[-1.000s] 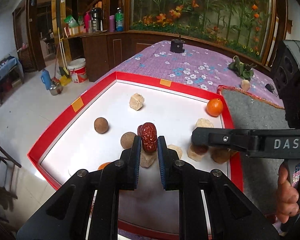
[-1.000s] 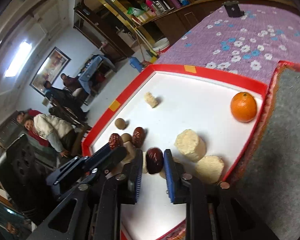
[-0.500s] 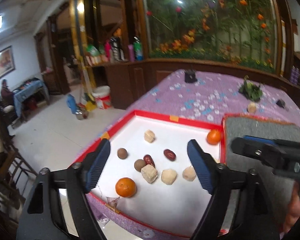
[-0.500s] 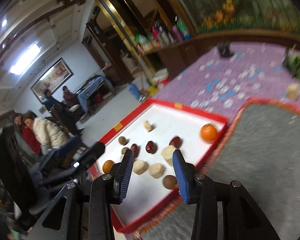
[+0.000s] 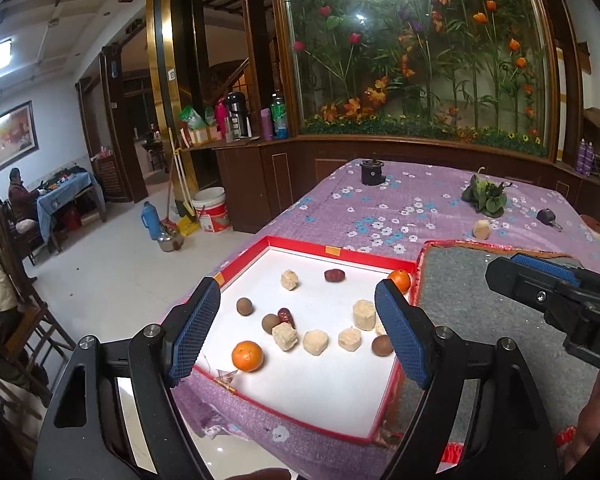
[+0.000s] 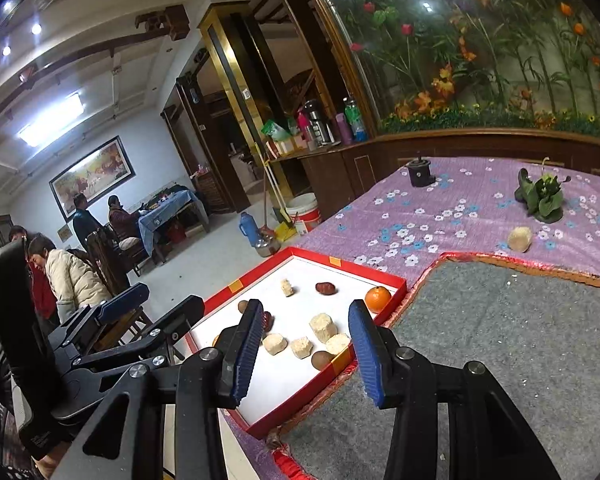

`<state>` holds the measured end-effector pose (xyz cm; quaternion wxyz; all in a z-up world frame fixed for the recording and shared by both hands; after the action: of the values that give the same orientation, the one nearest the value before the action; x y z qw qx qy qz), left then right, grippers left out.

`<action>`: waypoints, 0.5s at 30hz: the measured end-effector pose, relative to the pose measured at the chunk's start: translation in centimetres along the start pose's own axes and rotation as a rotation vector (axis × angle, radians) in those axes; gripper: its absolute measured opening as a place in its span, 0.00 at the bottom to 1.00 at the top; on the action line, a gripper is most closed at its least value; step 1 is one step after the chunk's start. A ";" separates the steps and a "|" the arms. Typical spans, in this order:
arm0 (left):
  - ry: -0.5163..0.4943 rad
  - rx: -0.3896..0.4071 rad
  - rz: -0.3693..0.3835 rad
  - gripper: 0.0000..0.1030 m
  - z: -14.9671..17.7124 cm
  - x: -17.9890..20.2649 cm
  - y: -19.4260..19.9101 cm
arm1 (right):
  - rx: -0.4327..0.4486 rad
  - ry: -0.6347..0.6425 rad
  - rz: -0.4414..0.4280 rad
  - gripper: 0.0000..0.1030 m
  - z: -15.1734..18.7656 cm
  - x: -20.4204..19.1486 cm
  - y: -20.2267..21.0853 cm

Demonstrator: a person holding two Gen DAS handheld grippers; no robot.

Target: Organize fruits

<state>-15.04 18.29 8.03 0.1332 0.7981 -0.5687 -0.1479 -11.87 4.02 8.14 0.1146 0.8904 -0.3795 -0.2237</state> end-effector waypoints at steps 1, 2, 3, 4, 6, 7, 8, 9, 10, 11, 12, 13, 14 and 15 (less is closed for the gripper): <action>0.002 0.001 0.002 0.78 0.0 0.1 0.0 | 0.000 0.004 0.002 0.41 0.1 -0.1 0.0; 0.003 0.004 0.001 0.78 0.0 0.0 0.2 | 0.001 0.007 0.002 0.41 0.1 -0.2 0.0; 0.002 0.005 -0.003 0.78 0.0 -0.1 0.4 | 0.001 0.012 0.003 0.41 0.2 -0.3 0.1; -0.002 0.007 -0.009 0.78 0.0 -0.2 0.5 | -0.001 0.017 0.005 0.41 0.4 -0.4 0.2; -0.005 0.009 -0.010 0.78 0.1 -0.3 0.6 | -0.003 0.029 0.011 0.41 0.6 -0.6 0.0; -0.007 0.005 -0.006 0.78 0.1 -0.3 0.6 | -0.003 0.032 0.008 0.41 0.7 -0.7 0.0; -0.007 0.001 -0.003 0.78 0.3 -0.4 0.6 | -0.006 0.036 0.005 0.41 0.8 -0.9 -0.2; -0.006 -0.003 0.001 0.78 0.4 -0.4 0.6 | -0.006 0.040 0.005 0.41 0.8 -1.1 -0.1; -0.004 -0.004 0.003 0.78 0.4 -0.4 0.6 | -0.006 0.044 0.007 0.41 0.9 -1.1 -0.1; -0.002 -0.003 0.004 0.78 0.4 -0.5 0.6 | -0.006 0.051 0.009 0.41 1.0 -1.3 -0.1; -0.004 -0.002 0.002 0.78 0.4 -0.5 0.6 | -0.008 0.057 0.012 0.41 1.1 -1.4 -0.2; -0.006 -0.003 0.003 0.78 0.5 -0.5 0.6 | -0.011 0.060 0.014 0.41 1.2 -1.4 -0.3; -0.006 -0.005 0.007 0.78 0.5 -0.5 0.6 | -0.015 0.061 0.013 0.41 1.3 -1.5 -0.3; -0.002 -0.006 0.008 0.78 0.5 -0.5 0.7 | -0.017 0.061 0.012 0.41 1.4 -1.5 -0.4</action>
<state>-15.98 18.55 7.88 0.1355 0.7955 -0.5714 -0.1497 -13.19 5.33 7.27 0.1349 0.8935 -0.3794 -0.1990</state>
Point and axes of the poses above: each gripper's, at about its wrist camera, not at the fingertips, and y roughly against the way its jaws point, x to its right, z to its underside, the point moved 10 cm from there along -y, roughly the way its jaws point, and after that the axes turned 4 degrees about x, right-handed, at the moved point
